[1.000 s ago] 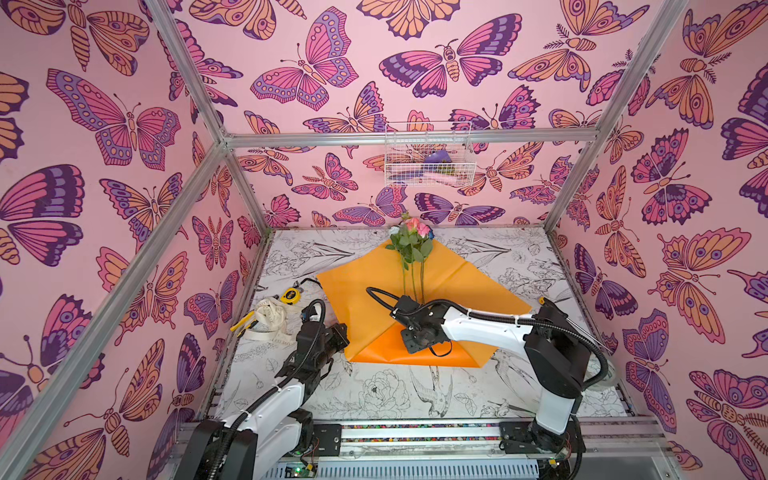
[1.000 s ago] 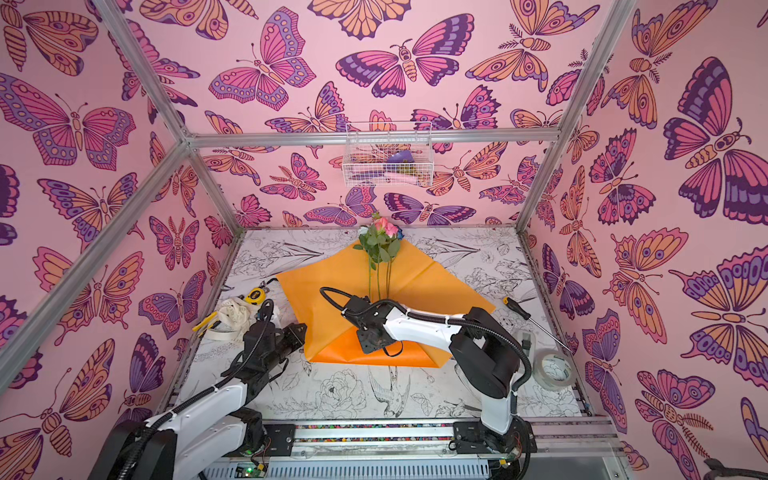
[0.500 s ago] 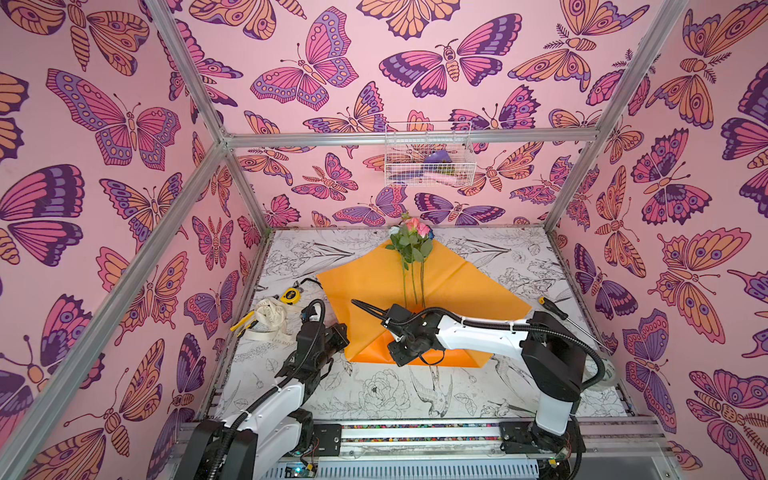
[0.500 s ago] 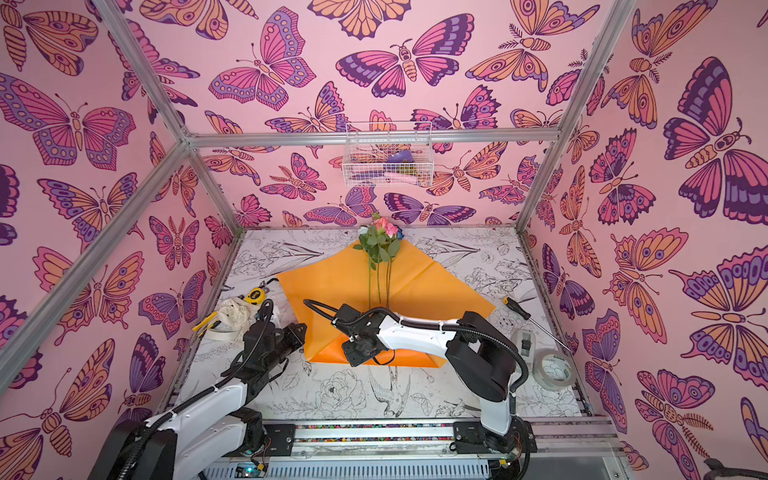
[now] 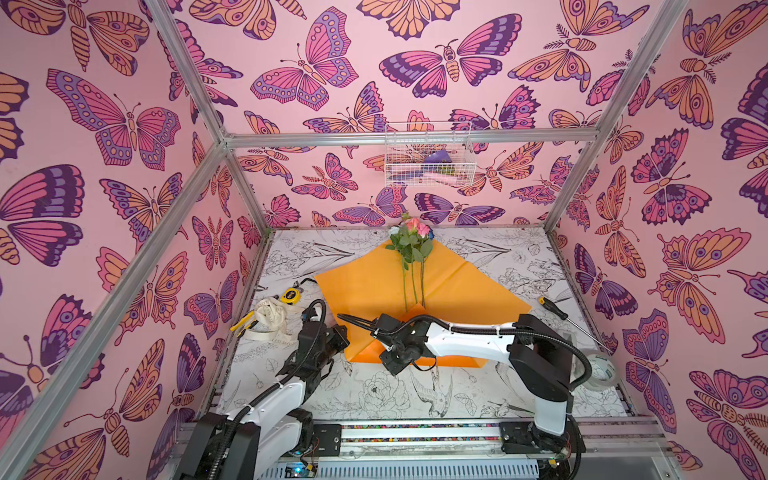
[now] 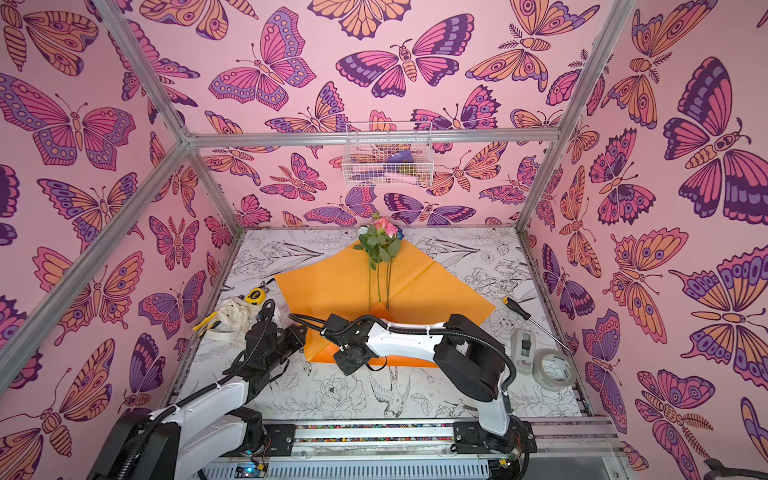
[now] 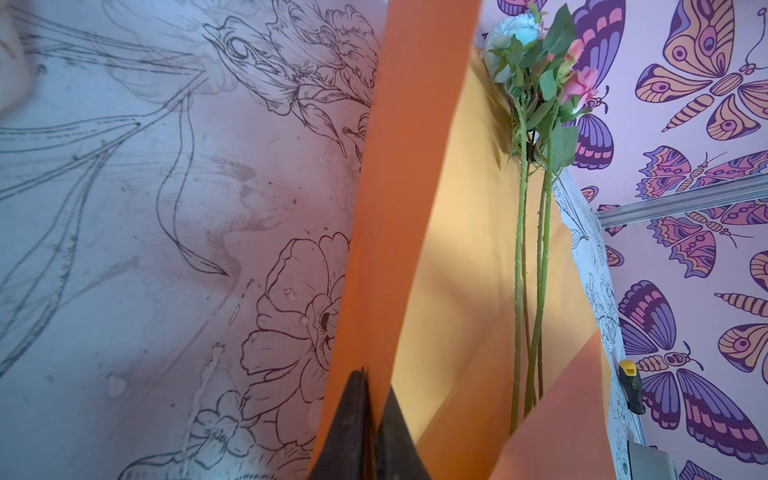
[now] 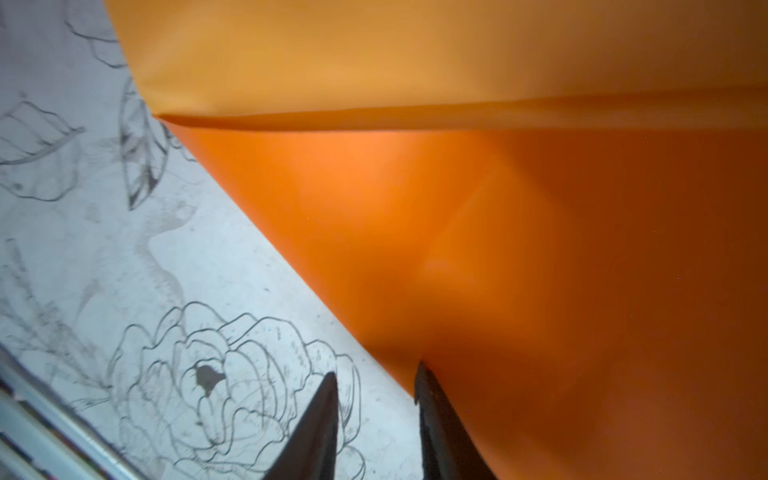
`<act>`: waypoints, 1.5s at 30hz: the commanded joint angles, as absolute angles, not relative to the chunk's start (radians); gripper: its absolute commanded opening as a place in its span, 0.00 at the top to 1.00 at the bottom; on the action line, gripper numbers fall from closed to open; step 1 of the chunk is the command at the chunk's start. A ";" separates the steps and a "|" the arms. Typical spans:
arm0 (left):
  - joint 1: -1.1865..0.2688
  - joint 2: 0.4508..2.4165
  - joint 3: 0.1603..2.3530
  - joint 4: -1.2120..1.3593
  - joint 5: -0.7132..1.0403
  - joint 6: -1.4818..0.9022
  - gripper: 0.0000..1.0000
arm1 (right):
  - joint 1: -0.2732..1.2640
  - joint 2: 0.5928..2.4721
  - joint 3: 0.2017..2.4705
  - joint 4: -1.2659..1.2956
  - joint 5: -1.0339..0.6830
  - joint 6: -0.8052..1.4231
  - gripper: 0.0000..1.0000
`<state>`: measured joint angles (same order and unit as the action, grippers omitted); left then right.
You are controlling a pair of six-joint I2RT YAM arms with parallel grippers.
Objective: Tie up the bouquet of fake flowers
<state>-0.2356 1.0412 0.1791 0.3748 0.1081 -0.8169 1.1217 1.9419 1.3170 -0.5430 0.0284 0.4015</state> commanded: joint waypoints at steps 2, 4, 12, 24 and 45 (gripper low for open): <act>-0.230 1.037 0.184 0.405 0.106 -0.819 0.90 | 1.124 1.978 1.359 -0.581 0.095 0.381 0.67; -0.231 1.033 0.182 0.404 0.106 -0.821 0.90 | 1.124 1.990 1.368 -0.583 0.112 0.379 0.68; -0.230 0.997 0.180 0.404 0.132 -0.817 0.91 | 1.117 2.012 1.386 -0.565 0.158 0.380 0.75; -0.251 0.948 0.211 0.405 0.218 -0.817 0.95 | 1.026 2.039 1.392 -0.461 0.045 0.402 0.81; -0.467 1.259 0.456 0.557 0.240 -0.857 0.98 | 0.833 1.958 1.235 -0.191 -0.262 0.594 0.89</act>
